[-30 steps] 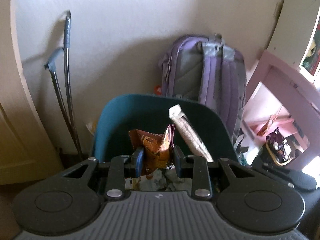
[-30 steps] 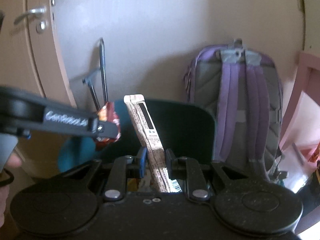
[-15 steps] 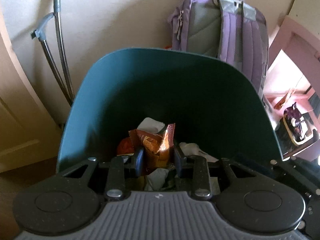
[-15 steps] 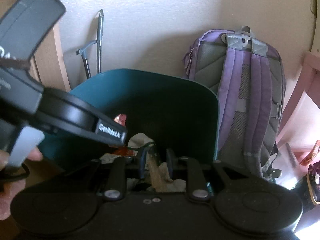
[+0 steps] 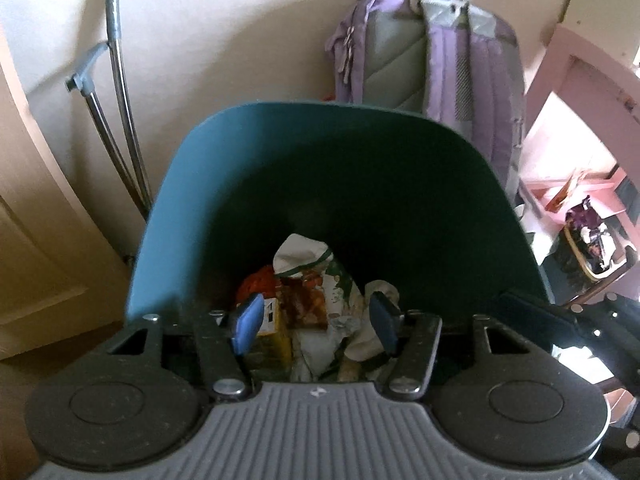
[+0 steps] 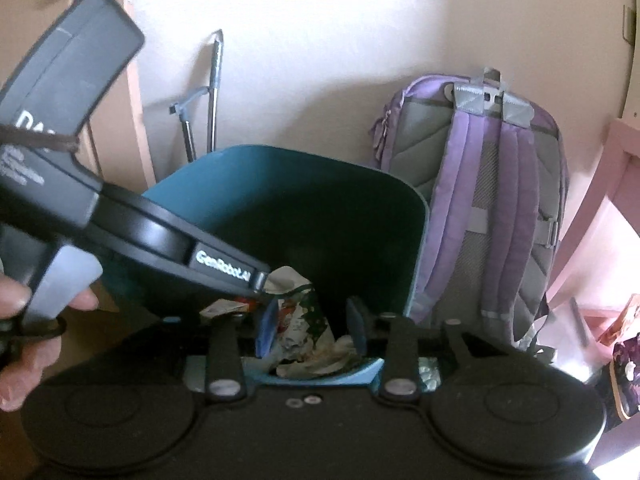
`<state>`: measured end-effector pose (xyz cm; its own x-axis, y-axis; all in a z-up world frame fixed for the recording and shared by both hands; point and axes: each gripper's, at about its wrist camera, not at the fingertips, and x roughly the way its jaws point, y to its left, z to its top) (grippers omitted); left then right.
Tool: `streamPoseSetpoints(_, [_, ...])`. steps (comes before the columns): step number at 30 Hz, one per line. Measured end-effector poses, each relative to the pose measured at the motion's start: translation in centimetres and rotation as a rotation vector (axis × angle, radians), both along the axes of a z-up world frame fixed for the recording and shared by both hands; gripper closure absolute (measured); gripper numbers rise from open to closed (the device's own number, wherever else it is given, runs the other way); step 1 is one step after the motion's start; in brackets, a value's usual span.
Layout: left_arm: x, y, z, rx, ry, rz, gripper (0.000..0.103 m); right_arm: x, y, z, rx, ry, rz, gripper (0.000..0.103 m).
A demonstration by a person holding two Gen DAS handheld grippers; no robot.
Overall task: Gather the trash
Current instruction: 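Withdraw both tools from the bin and turn down toward the floor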
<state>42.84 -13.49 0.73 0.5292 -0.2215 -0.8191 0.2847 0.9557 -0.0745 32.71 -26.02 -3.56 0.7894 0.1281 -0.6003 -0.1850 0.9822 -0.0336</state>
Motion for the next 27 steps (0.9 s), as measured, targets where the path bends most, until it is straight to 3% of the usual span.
streamPoseSetpoints(3, [-1.6,0.5,1.4,0.012,-0.042,0.0,0.036,-1.4,0.0,0.7,0.003,-0.018,0.012,0.065])
streamPoseSetpoints(11, [-6.4,2.9,4.9,-0.015,-0.12,0.009,0.035,-5.3,1.0,2.8,0.02,-0.052,0.06,0.063])
streamPoseSetpoints(17, [-10.3,5.6,7.1,-0.013,-0.184,0.016,0.026,-8.4,2.3,4.6,0.043,-0.067,0.119,0.061])
streamPoseSetpoints(22, [-13.4,8.6,7.9,-0.032,-0.201,0.036,0.026,-10.6,3.8,5.5,0.053,-0.075,0.172,0.06])
streamPoseSetpoints(27, [-16.5,12.2,8.0,-0.038,-0.225,0.051,0.023,-12.4,5.3,5.5,0.076,-0.075,0.205,0.05])
